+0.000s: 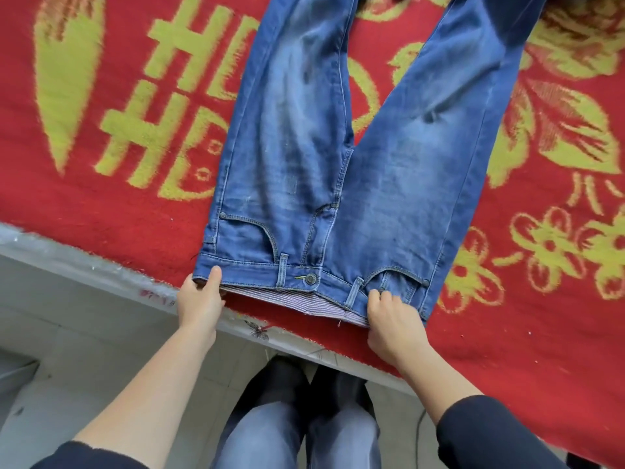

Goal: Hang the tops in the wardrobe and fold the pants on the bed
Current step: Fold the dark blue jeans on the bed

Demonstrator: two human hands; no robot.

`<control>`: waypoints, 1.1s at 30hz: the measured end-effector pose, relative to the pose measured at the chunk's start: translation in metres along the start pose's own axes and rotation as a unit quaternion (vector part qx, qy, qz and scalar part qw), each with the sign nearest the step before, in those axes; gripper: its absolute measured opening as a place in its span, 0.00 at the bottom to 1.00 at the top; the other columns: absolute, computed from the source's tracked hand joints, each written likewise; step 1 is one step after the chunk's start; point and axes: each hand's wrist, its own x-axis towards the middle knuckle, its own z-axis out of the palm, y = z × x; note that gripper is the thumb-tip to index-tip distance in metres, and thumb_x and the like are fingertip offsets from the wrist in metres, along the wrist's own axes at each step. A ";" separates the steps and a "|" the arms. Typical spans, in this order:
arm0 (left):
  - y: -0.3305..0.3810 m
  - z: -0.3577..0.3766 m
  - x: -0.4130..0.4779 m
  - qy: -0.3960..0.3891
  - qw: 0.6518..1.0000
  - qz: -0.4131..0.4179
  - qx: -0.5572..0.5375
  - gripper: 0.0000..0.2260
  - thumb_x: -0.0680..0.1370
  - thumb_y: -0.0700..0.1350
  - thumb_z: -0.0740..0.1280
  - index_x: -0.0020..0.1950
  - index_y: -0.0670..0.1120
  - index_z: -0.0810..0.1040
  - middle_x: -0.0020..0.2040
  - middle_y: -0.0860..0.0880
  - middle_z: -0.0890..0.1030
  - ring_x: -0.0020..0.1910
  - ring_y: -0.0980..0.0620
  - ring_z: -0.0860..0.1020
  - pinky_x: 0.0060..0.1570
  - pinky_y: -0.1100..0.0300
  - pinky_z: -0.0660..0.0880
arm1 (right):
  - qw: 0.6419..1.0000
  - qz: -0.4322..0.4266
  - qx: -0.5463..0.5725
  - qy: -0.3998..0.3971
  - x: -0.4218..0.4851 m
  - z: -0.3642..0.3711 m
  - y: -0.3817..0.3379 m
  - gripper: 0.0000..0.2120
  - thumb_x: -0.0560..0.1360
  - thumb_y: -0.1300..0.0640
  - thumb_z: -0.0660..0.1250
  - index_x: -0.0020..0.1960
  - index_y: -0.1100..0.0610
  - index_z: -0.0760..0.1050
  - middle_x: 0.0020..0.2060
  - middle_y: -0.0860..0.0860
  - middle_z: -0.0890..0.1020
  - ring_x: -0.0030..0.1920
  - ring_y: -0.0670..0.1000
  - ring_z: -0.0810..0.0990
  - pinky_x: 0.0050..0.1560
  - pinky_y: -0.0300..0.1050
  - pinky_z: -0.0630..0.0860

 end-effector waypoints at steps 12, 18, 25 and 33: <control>0.006 -0.052 0.019 0.144 0.985 0.000 -0.093 0.13 0.78 0.43 0.65 0.62 0.47 0.69 0.57 0.43 0.75 0.48 0.47 0.75 0.52 0.53 0.73 | 0.940 -0.120 0.207 -0.242 -0.009 -0.009 -0.061 0.17 0.66 0.46 0.71 0.49 0.53 0.72 0.48 0.53 0.79 0.49 0.56 0.77 0.45 0.46 0.72; 0.006 0.003 -0.037 0.129 0.946 0.215 0.208 0.33 0.74 0.42 0.69 0.75 0.45 0.58 0.74 0.36 0.54 0.70 0.35 0.57 0.68 0.43 0.56 | 0.924 0.042 0.372 -0.077 0.021 -0.043 0.000 0.02 0.73 0.56 0.66 0.43 0.51 0.77 0.37 0.49 0.79 0.41 0.50 0.77 0.39 0.39 0.66; -0.026 0.092 -0.097 -0.177 0.816 0.357 0.418 0.32 0.80 0.57 0.56 0.78 0.53 0.42 0.78 0.48 0.36 0.76 0.49 0.34 0.73 0.50 0.36 | 0.900 0.221 0.367 0.077 0.047 -0.050 0.082 0.09 0.73 0.58 0.65 0.52 0.59 0.73 0.48 0.57 0.80 0.51 0.59 0.78 0.45 0.47 0.70; -0.056 0.119 -0.121 -0.225 0.700 0.383 0.559 0.41 0.76 0.64 0.56 0.72 0.58 0.27 0.72 0.45 0.23 0.68 0.39 0.22 0.69 0.35 0.36 | 0.688 0.374 0.615 0.088 0.064 -0.053 0.102 0.26 0.68 0.57 0.72 0.62 0.63 0.67 0.55 0.59 0.78 0.52 0.59 0.79 0.53 0.57 0.79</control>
